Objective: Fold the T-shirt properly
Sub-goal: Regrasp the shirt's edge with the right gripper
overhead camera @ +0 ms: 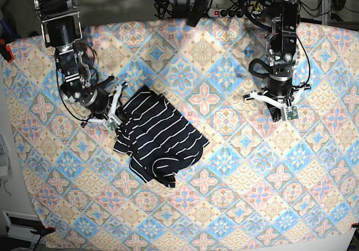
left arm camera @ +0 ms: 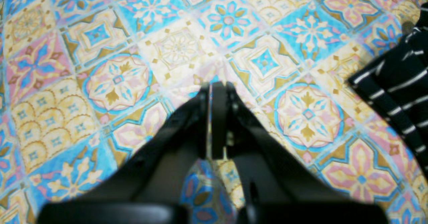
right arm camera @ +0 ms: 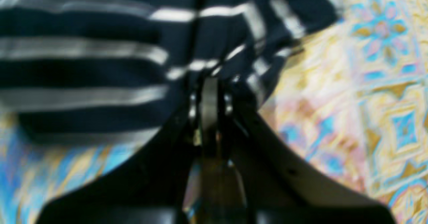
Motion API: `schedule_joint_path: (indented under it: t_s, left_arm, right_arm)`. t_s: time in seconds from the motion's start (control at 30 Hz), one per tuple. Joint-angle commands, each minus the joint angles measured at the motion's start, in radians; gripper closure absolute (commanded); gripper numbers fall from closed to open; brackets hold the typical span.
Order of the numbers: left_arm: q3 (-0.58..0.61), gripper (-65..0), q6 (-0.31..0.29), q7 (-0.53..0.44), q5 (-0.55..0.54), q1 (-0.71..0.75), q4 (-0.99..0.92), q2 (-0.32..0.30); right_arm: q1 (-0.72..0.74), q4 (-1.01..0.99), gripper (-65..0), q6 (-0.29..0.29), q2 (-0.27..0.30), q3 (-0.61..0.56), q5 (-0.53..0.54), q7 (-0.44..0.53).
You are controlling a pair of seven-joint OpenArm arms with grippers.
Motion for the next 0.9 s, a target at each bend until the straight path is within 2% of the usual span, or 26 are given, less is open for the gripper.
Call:
schedule_joint_path:
  t_s: [0.0,0.1,0.3,0.6,0.87]
  left_arm:
    - [-0.003,0.0,0.003,-0.027,0.008,-0.008,0.021,-0.006]
    - [-0.003,0.0,0.003,-0.027,0.008,-0.01,0.02,-0.006]
    - [-0.003,0.0,0.003,-0.027,0.008,-0.01,0.018,-0.006]
    - [-0.003,0.0,0.003,-0.027,0.008,-0.004,0.02,-0.006]
    - [-0.003,0.0,0.003,-0.03,0.008,0.012,0.021,-0.006]
  right_arm:
    - [-0.016,0.036,-2.3,0.004,0.017,0.002,-0.012,-0.033]
    - [-0.082,0.131,-2.3,0.004,0.038,0.004,-0.011,-0.062]
    - [-0.167,0.283,-2.3,0.004,0.043,0.004,-0.011,-0.102]
    - [-0.16,0.301,-2.3,0.002,0.033,0.013,-0.011,-0.104]
    - [-0.111,0.291,-2.3,0.002,-0.095,-0.013,-0.011,-0.104]
